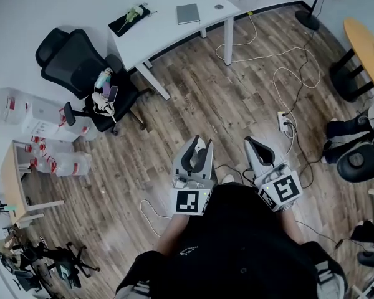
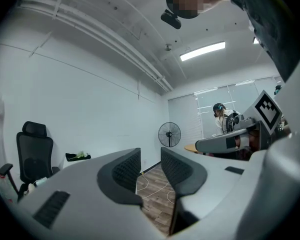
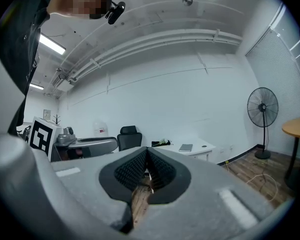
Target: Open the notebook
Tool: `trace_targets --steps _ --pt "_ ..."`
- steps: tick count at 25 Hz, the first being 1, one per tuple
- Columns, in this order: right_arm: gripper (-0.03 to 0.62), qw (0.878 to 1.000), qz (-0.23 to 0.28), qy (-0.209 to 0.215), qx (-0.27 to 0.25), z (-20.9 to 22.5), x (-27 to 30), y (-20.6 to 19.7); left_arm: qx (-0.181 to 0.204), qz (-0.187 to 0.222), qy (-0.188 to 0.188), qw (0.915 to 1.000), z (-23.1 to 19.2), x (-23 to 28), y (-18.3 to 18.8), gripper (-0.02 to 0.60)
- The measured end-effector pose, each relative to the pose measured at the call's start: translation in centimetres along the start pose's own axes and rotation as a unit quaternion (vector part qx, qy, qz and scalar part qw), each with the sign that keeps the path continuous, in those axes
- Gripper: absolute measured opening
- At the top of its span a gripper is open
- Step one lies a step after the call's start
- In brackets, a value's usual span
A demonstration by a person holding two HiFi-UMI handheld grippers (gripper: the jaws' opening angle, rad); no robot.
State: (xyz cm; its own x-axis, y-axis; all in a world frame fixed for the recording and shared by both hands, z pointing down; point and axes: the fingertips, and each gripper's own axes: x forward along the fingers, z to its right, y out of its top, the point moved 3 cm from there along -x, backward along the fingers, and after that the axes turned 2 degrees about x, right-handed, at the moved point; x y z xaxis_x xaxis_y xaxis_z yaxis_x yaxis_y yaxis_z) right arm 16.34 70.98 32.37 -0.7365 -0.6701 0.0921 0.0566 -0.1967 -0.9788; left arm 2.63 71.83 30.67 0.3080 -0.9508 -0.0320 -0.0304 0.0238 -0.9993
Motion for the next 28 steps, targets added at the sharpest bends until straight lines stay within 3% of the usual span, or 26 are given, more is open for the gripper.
trace_targets --steps 12,28 --pt "0.005 0.999 -0.021 -0.033 0.002 4.9 6.1 0.2 -0.012 0.008 -0.025 0.9996 -4.1 8.1 -0.6 0.118" --pt "0.005 0.997 -0.013 -0.074 0.005 10.9 22.0 3.8 -0.014 0.017 -0.064 0.9977 -16.2 21.3 0.2 0.118"
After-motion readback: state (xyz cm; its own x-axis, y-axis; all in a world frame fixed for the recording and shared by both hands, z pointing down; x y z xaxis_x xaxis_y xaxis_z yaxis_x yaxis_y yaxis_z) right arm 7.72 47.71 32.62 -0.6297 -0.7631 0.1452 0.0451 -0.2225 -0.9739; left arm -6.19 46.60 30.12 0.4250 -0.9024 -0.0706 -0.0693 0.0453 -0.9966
